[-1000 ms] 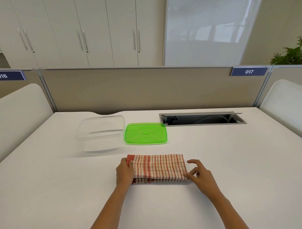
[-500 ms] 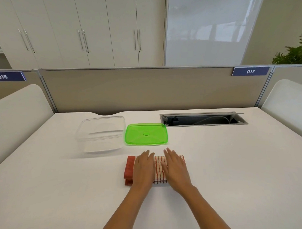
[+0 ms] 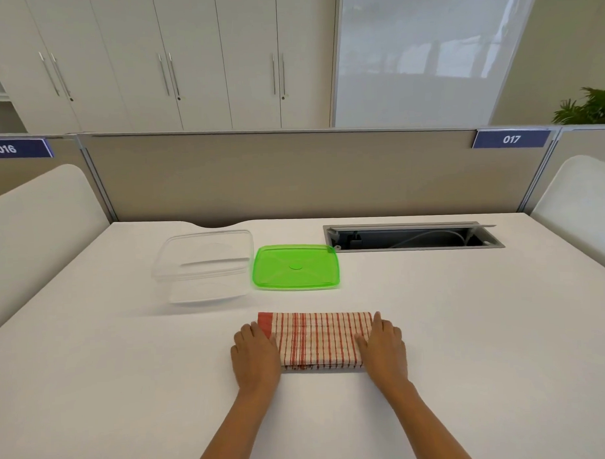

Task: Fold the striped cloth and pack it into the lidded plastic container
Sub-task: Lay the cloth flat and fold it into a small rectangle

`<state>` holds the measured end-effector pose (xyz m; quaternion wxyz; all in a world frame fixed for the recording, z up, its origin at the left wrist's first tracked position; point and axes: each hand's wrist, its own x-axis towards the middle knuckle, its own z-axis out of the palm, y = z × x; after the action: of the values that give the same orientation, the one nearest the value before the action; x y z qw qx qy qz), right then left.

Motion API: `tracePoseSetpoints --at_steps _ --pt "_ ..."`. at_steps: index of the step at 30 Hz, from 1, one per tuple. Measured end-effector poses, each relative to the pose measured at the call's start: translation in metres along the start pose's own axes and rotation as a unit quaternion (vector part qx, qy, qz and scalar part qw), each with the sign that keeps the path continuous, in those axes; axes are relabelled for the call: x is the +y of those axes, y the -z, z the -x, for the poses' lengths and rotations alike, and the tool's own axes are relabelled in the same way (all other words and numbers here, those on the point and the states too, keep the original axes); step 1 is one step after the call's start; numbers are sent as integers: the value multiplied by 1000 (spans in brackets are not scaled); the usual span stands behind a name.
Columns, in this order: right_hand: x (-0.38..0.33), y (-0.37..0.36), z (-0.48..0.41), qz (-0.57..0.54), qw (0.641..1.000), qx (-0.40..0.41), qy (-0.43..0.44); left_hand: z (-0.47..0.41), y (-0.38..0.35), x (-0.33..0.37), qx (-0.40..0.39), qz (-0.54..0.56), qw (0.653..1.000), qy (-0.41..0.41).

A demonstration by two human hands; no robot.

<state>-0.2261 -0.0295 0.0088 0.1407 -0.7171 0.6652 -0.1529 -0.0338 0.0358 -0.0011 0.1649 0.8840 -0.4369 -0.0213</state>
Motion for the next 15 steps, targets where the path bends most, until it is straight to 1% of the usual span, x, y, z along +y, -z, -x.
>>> tracePoseSetpoints --at_steps 2,4,6,8,10,11,13,15 --pt "-1 3 -4 -35 998 -28 -32 -5 6 1 -31 4 999 25" --pt "0 5 -9 -92 992 -63 -62 -13 11 2 -71 38 995 60" --pt "0 8 -13 -155 980 -86 -87 -24 15 2 -128 82 984 97" --pt "1 10 -14 -204 968 -103 -102 -33 19 -1 -188 99 972 102" --pt "0 10 -14 -260 952 -111 -115 -39 21 -5 -223 96 966 84" --pt "-1 12 -14 -290 943 -112 -118 -40 22 -7 -230 100 965 76" --pt "-3 15 -14 -337 928 -110 -112 -40 24 -10 -220 129 964 70" --pt "-8 18 -15 -363 921 -106 -93 -41 26 -13 -193 212 955 79"
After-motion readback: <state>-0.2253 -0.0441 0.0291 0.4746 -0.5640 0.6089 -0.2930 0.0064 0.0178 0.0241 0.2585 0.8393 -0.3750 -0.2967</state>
